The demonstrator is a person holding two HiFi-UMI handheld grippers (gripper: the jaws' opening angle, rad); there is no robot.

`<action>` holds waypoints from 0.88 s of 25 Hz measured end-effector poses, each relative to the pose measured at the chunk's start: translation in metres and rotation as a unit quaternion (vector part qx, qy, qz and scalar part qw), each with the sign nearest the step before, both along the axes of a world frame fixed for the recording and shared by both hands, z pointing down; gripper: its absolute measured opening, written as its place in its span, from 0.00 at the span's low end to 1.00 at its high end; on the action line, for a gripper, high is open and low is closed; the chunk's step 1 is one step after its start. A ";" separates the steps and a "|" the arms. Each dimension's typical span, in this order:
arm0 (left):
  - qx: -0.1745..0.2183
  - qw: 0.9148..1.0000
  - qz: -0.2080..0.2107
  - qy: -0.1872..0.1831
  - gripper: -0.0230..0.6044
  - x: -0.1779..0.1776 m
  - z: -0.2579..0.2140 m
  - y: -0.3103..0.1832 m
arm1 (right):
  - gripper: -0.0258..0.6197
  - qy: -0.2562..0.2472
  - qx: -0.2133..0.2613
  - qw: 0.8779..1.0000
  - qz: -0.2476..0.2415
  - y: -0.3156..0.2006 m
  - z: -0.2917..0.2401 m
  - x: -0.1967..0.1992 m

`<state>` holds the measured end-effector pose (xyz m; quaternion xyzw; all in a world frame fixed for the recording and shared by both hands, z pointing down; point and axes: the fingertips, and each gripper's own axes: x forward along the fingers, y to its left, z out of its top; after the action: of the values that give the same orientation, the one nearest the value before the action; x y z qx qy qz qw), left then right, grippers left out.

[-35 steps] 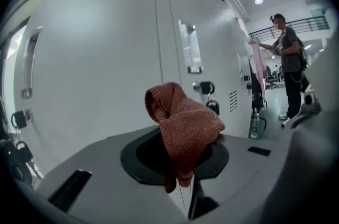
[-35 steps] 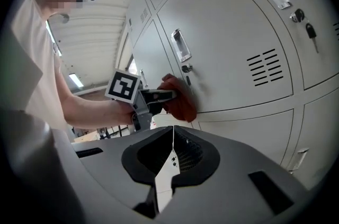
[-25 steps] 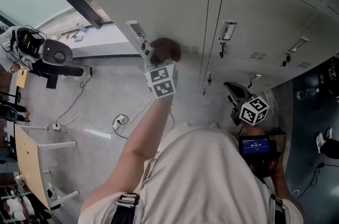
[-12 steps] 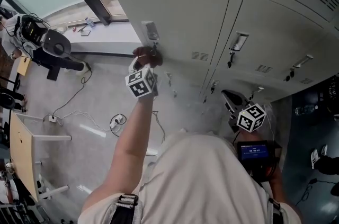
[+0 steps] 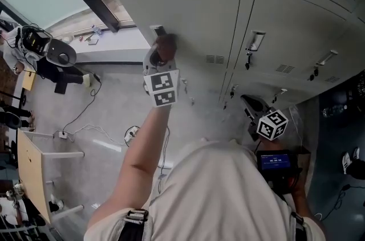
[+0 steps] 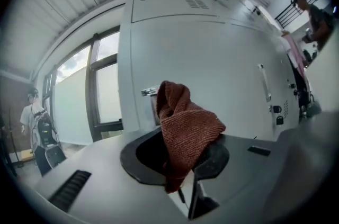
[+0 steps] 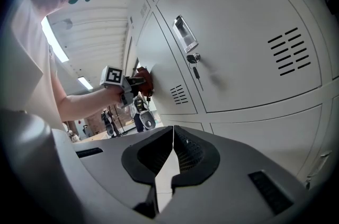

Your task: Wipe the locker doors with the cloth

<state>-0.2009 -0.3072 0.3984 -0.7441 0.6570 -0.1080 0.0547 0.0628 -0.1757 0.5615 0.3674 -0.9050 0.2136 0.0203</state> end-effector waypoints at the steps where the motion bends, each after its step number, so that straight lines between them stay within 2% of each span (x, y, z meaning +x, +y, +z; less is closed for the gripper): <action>1: 0.003 1.000 0.007 -0.005 0.15 0.014 0.001 0.002 | 0.07 -0.001 0.001 1.000 0.001 0.000 -0.001 0.000; 5: 0.023 0.999 0.030 -0.022 0.15 0.066 0.001 0.004 | 0.07 -0.002 -0.002 1.000 0.008 0.004 0.001 0.009; 10: 0.035 0.998 0.058 0.004 0.15 0.121 0.001 0.008 | 0.07 -0.002 -0.006 1.000 0.019 0.004 0.002 0.027; 13: 0.020 0.993 0.111 0.027 0.15 0.167 0.004 0.013 | 0.07 -0.002 -0.009 1.000 0.022 0.003 0.004 0.036; 17: 0.020 0.984 0.175 0.019 0.15 0.223 0.000 0.021 | 0.07 -0.003 -0.009 1.000 0.022 0.000 0.003 0.041; 19: 0.021 0.982 0.185 0.026 0.15 0.227 -0.009 0.021 | 0.07 -0.003 -0.006 1.000 0.022 -0.002 0.001 0.042; 22: 0.045 0.983 0.175 0.029 0.15 0.202 -0.035 0.017 | 0.07 -0.005 -0.004 1.000 0.025 -0.007 -0.002 0.048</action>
<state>0.0015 -0.2904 0.3631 -0.8469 0.5226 -0.0459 0.0871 0.1109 -0.1829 0.5599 0.3891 -0.8945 0.2199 0.0119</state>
